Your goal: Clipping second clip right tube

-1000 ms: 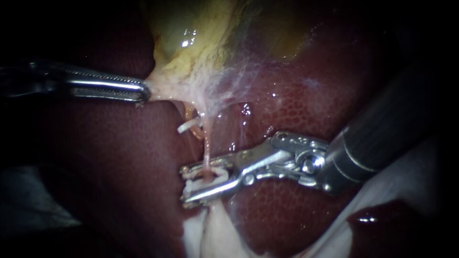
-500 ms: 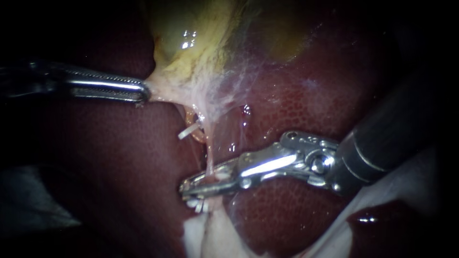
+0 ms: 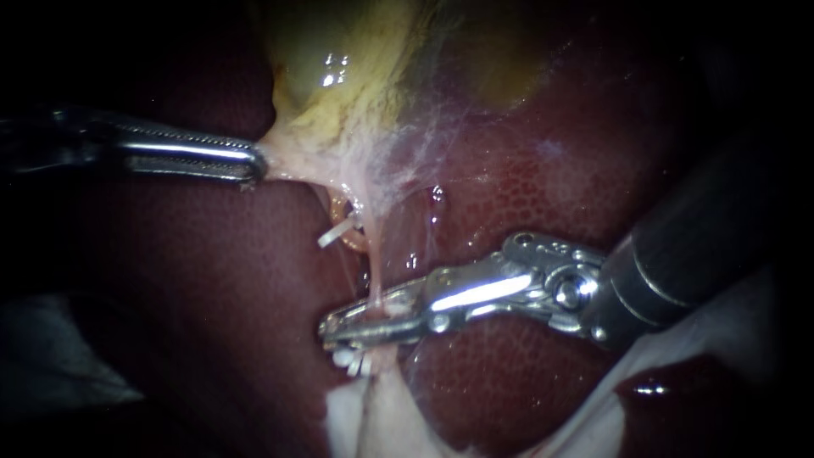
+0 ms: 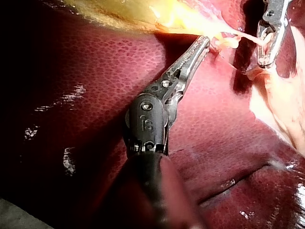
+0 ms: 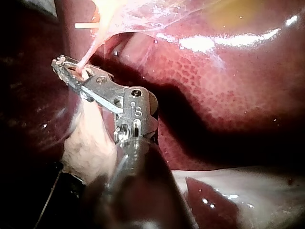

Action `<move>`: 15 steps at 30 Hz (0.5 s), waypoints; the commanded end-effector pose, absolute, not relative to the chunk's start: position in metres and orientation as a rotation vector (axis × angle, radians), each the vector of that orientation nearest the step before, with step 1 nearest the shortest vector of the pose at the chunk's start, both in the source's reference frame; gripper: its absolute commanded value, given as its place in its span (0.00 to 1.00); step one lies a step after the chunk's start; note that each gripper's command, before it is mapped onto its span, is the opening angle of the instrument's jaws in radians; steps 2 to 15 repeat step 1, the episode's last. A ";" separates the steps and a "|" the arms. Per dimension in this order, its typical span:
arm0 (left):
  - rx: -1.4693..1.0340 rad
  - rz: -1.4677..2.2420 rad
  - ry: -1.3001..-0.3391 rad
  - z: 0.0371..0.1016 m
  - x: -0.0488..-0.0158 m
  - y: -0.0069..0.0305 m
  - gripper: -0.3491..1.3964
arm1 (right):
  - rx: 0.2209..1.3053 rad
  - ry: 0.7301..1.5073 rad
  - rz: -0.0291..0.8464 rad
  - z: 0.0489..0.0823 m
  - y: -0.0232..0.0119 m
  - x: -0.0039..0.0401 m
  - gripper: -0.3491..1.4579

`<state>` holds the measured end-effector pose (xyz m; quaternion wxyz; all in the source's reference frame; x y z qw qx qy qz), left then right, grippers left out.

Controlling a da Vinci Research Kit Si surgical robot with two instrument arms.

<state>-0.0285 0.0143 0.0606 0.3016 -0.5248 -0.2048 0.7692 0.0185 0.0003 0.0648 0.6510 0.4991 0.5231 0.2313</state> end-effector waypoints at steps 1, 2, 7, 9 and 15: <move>-1.392 2.040 -0.543 0.0607 -0.0286 0.0144 0.00 | 1.131 1.188 0.526 0.0651 0.0002 0.0186 0.00; -1.392 2.040 -0.543 0.0607 -0.0286 0.0144 0.00 | 1.131 1.188 0.526 0.0651 0.0002 0.0186 0.00; -1.392 2.040 -0.543 0.0607 -0.0286 0.0144 0.00 | 1.131 1.188 0.526 0.0651 0.0002 0.0186 0.00; -1.392 2.040 -0.543 0.0607 -0.0286 0.0144 0.00 | 1.131 1.188 0.526 0.0651 0.0002 0.0186 0.00; -1.392 2.040 -0.543 0.0607 -0.0286 0.0144 0.00 | 1.131 1.188 0.526 0.0651 0.0002 0.0186 0.00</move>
